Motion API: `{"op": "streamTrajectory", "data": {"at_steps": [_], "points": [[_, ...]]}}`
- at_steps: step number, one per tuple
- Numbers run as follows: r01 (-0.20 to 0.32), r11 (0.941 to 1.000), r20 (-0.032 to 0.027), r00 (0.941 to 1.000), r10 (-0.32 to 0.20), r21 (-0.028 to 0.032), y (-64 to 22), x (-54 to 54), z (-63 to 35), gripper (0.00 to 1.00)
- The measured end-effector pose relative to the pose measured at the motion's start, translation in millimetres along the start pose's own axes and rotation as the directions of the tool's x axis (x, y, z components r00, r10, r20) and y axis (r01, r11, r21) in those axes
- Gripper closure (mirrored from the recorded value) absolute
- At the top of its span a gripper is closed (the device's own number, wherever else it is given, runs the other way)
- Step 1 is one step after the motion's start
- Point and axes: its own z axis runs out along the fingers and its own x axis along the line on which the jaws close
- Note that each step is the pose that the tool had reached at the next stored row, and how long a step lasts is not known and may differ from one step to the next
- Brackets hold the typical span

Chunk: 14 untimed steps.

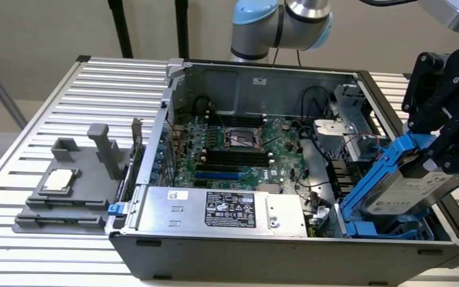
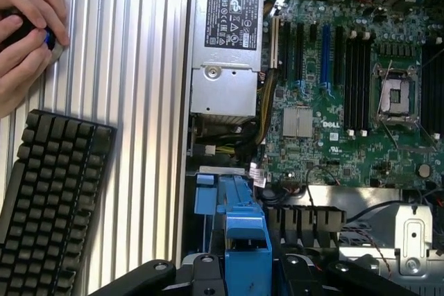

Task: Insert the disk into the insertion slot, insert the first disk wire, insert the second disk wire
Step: 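Insert the disk into the insertion slot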

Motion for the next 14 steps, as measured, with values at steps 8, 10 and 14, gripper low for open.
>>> {"op": "streamTrajectory", "data": {"at_steps": [8, 10, 14], "points": [[0.007, 1.0, 0.0149, 0.9999, -0.007, 0.0, 0.0, 0.1, 2.1, 0.68], [0.009, 1.0, 0.0165, 0.9998, -0.009, -0.0001, -0.1, 0.2, 2.6, 0.68], [0.011, 0.9999, 0.0176, 0.9998, -0.011, -0.0001, -0.2, 1.3, 3.2, 0.68]]}}
